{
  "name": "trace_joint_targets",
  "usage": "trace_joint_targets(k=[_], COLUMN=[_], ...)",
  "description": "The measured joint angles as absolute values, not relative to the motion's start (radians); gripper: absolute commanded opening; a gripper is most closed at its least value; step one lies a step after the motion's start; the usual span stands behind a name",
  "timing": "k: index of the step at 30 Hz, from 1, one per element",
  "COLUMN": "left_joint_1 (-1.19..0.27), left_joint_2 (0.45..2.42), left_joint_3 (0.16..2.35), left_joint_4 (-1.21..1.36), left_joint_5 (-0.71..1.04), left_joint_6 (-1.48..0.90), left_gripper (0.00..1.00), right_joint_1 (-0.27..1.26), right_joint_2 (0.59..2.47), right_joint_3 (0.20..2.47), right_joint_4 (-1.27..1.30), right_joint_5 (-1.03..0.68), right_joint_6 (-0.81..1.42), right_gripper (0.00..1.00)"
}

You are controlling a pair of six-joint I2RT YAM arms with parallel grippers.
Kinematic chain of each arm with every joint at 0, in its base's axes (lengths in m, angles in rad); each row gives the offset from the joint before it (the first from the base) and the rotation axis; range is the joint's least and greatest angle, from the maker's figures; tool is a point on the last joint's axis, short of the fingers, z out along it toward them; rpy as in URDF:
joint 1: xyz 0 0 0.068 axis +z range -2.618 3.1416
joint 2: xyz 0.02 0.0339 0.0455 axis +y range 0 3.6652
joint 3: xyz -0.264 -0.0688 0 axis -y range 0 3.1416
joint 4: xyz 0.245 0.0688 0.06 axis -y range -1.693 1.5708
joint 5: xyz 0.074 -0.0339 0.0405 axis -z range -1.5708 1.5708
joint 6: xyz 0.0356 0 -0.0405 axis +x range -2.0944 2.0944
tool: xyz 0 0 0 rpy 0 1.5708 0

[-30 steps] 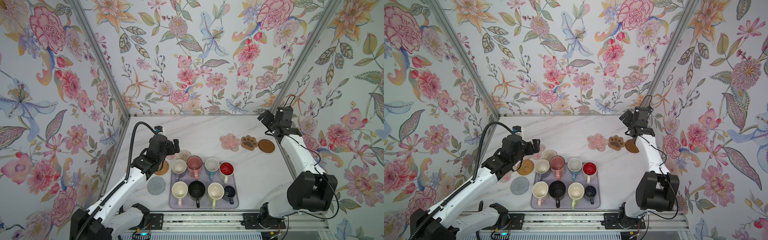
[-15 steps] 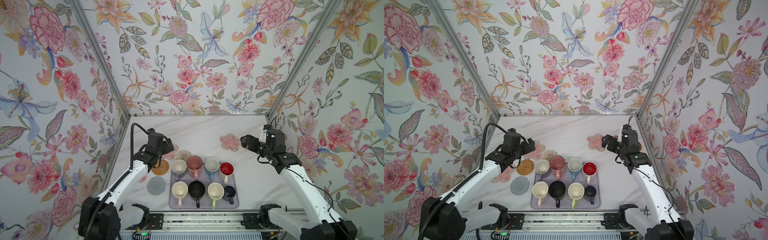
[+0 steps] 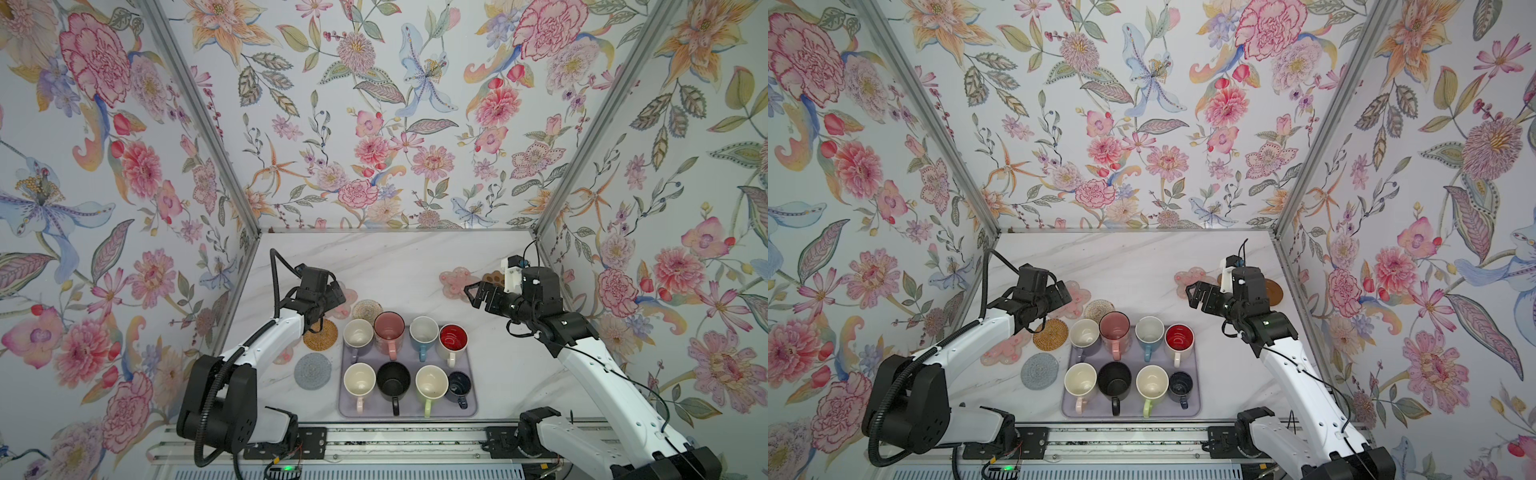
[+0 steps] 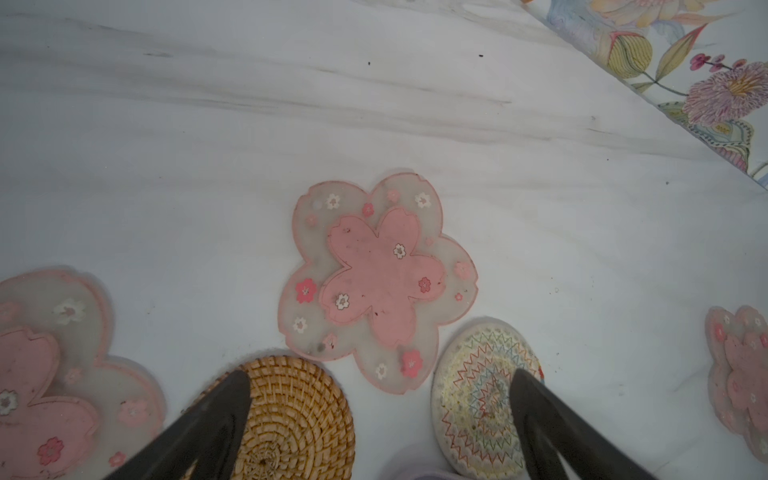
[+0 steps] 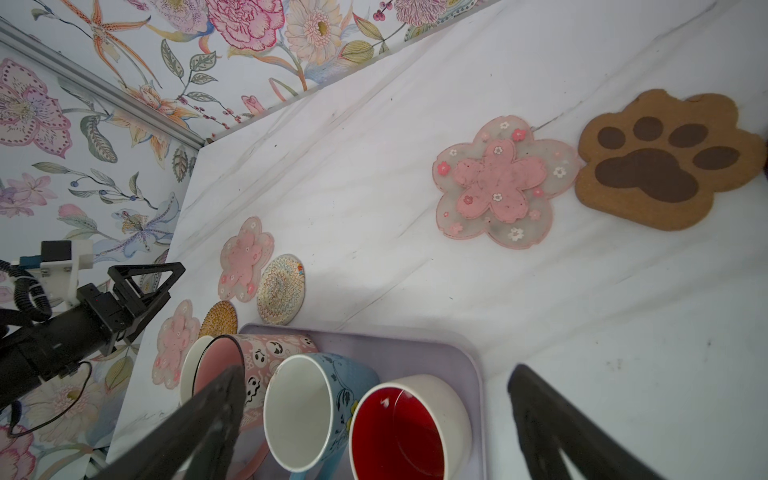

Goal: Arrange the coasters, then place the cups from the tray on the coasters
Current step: 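Move the left gripper over a pink coaster while the right gripper swings back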

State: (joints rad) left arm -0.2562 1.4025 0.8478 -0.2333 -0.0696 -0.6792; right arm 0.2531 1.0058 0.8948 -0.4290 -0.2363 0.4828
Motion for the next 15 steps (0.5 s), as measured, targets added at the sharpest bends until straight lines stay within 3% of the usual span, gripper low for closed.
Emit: trace_joint_targets(k=[15], left_joint_1=[-0.214], left_joint_2=[1.531], left_joint_3=[0.825], left_joint_4=[-0.145], left_joint_5=[0.019], left_joint_6=[-0.775], left_gripper=[0.99], right_joint_1=[0.253], right_joint_2=[1.032], right_joint_3=[0.868], right_joint_4=[-0.422], right_joint_5=[-0.245], right_joint_6=[0.482], right_gripper=[0.99])
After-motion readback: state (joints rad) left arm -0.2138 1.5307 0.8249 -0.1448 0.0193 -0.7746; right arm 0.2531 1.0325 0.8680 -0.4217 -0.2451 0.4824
